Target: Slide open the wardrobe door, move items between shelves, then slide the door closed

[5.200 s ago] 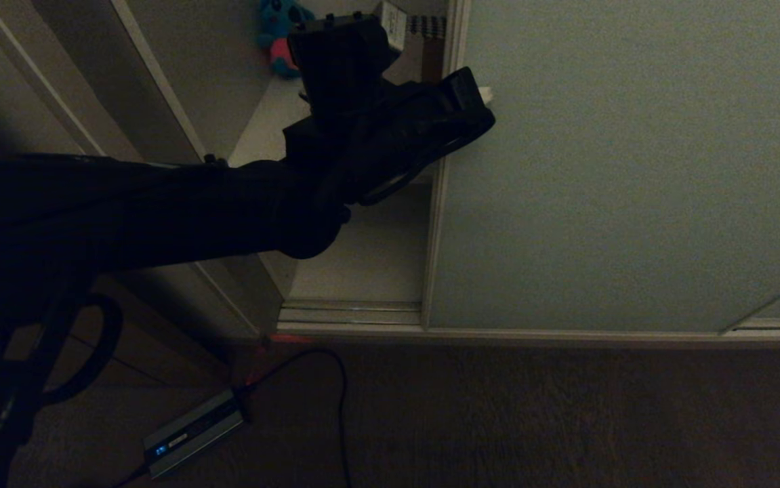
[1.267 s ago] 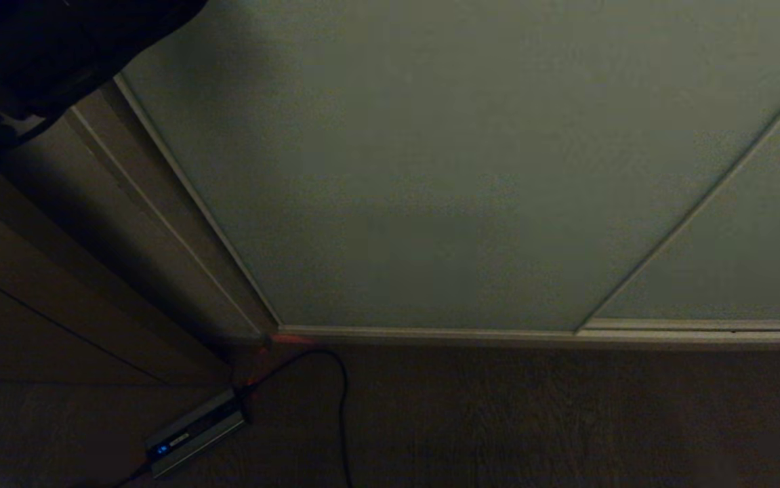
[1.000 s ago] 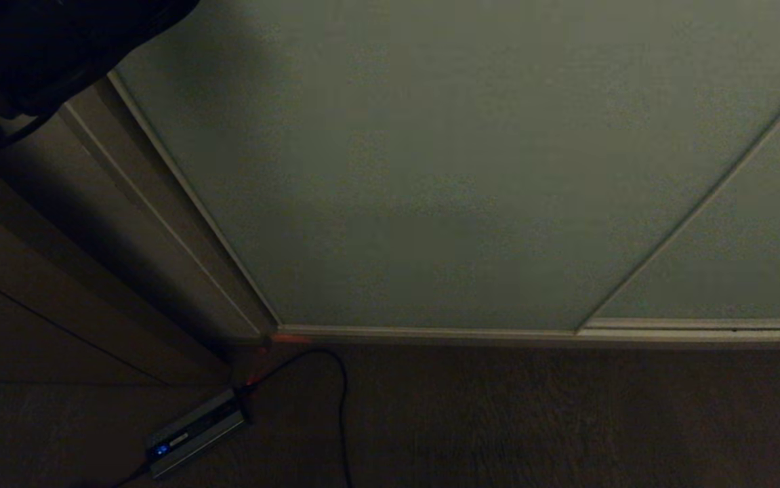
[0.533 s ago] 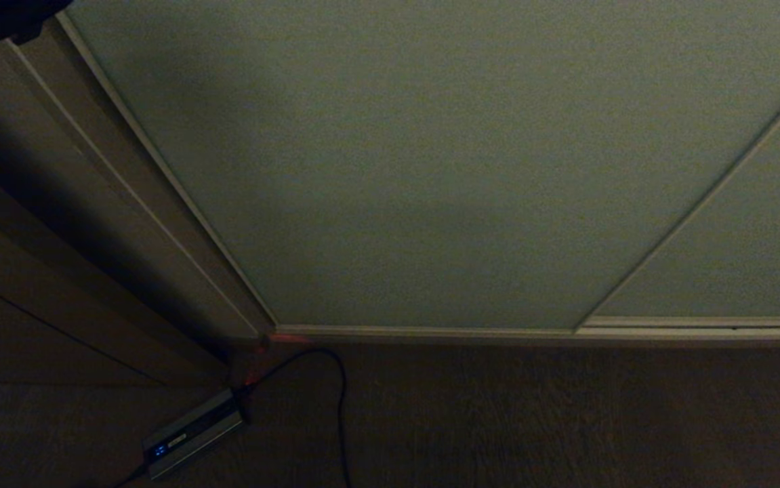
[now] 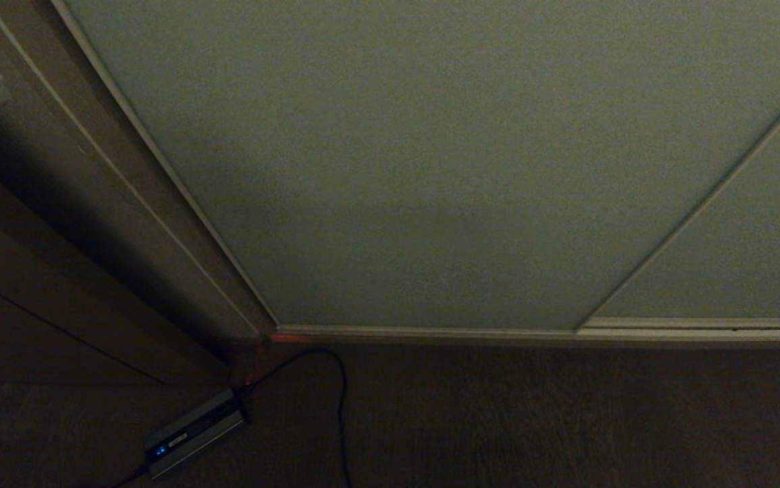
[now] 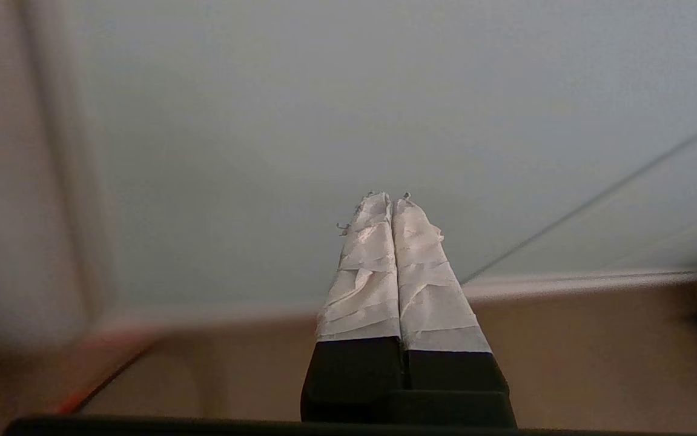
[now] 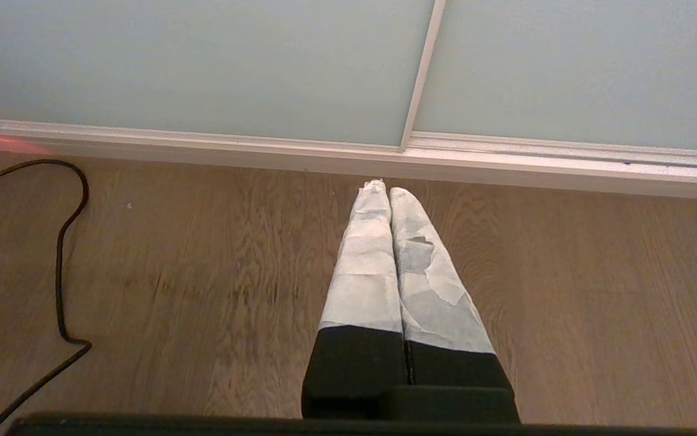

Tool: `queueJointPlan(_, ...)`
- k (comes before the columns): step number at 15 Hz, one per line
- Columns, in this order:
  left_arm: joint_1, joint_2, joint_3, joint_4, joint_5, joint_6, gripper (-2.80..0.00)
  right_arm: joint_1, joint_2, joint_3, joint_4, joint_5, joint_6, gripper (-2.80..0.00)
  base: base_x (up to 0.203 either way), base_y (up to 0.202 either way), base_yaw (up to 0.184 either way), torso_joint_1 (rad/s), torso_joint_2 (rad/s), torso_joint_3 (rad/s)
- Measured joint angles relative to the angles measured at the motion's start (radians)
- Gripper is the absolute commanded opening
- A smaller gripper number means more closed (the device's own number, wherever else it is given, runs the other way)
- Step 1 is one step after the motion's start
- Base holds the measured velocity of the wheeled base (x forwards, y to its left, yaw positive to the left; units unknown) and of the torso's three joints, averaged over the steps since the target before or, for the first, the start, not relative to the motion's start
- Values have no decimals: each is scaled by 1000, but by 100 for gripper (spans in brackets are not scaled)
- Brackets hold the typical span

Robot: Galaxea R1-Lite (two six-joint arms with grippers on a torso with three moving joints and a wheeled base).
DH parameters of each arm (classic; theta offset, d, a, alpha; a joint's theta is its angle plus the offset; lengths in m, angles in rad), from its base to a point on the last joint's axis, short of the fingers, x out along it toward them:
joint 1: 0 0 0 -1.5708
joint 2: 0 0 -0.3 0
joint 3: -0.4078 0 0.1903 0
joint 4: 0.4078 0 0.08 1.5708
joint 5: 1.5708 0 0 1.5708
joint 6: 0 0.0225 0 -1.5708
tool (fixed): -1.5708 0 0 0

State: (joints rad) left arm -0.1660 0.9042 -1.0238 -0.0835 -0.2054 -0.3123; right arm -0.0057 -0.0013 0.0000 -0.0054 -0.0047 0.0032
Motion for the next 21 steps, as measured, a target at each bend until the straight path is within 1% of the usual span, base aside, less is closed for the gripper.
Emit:
queueJointPlan(2,3,-103,148,20,120,83,-280,0,0,0,0,0,0,-280,0,0,0,0,0,0)
queueJointPlan(5,4,-282,353,36,247,232,-280,0,0,0,0,0,0,-280,0,0,0,0,0,0)
queueJointPlan(7,5,-413,466,66,342,296,-280,0,0,0,0,0,0,-280,0,0,0,0,0,0)
queueJointPlan(8,5,-478,527,84,394,309,-280,0,0,0,0,0,0,-280,0,0,0,0,0,0)
queueJointPlan(9,5,-526,589,91,448,301,-280,0,0,0,0,0,0,-280,0,0,0,0,0,0)
queueJointPlan(11,5,-581,709,51,545,265,-280,0,0,0,0,0,0,-280,0,0,0,0,0,0)
queueJointPlan(12,10,-598,772,20,572,252,-280,0,0,0,0,0,0,-280,0,0,0,0,0,0)
queueJointPlan(13,28,-608,807,3,583,248,-280,0,0,0,0,0,0,-280,0,0,0,0,0,0)
queueJointPlan(14,62,-623,824,3,587,253,-280,0,0,0,0,0,0,-280,0,0,0,0,0,0)
queueJointPlan(15,90,-644,831,10,587,268,-280,0,0,0,0,0,0,-280,0,0,0,0,0,0)
queueJointPlan(17,120,-712,856,43,579,321,-280,0,0,0,0,0,0,-280,0,0,0,0,0,0)
queueJointPlan(18,127,-754,880,57,560,343,-280,0,0,0,0,0,0,-280,0,0,0,0,0,0)
queueJointPlan(19,132,-795,912,63,520,348,-280,0,0,0,0,0,0,-280,0,0,0,0,0,0)
queueJointPlan(20,135,-834,943,70,457,340,-280,0,0,0,0,0,0,-280,0,0,0,0,0,0)
queueJointPlan(21,137,-859,963,81,377,340,-280,0,0,0,0,0,0,-280,0,0,0,0,0,0)
